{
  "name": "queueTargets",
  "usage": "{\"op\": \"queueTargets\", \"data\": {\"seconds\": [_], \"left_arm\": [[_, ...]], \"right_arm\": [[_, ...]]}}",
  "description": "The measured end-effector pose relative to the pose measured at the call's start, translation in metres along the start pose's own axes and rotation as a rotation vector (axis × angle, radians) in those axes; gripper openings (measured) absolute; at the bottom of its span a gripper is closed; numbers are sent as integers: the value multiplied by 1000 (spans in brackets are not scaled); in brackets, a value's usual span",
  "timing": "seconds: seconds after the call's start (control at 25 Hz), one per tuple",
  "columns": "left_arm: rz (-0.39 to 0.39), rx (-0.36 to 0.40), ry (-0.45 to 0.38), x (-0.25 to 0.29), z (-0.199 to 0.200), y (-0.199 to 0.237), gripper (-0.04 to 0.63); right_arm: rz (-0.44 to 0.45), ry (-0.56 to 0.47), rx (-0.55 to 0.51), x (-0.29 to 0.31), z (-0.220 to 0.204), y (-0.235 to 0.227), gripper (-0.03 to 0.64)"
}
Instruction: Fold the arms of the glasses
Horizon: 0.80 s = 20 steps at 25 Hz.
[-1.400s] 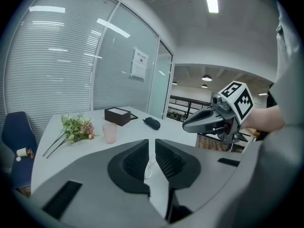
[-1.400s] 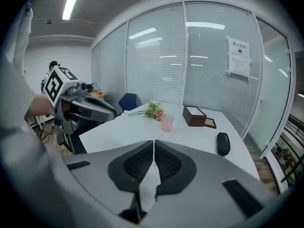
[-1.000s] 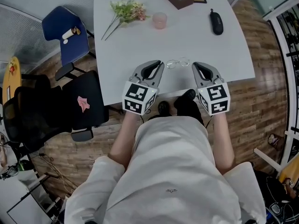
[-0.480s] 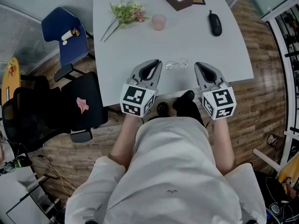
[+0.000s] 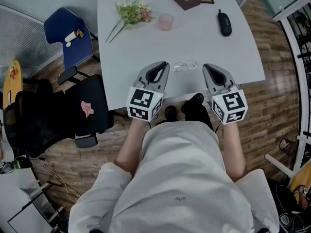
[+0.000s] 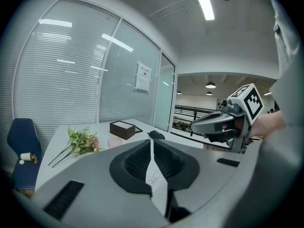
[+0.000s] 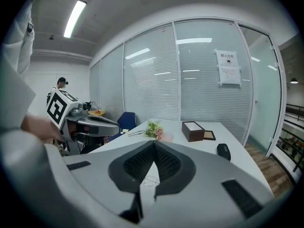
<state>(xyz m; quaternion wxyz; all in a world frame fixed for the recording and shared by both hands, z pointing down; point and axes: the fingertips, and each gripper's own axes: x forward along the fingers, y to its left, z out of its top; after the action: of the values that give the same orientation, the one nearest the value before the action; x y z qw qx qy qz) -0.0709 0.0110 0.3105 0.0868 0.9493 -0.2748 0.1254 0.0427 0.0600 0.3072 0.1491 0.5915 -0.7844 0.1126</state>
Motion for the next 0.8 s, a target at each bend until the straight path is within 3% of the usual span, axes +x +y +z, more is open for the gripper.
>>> {"op": "queueTargets", "data": {"seconds": [0.8], "left_arm": [[-1,21,-6,1,2,-1,20]], "right_arm": [[2,3,12,-1,-5,-4,3]]}}
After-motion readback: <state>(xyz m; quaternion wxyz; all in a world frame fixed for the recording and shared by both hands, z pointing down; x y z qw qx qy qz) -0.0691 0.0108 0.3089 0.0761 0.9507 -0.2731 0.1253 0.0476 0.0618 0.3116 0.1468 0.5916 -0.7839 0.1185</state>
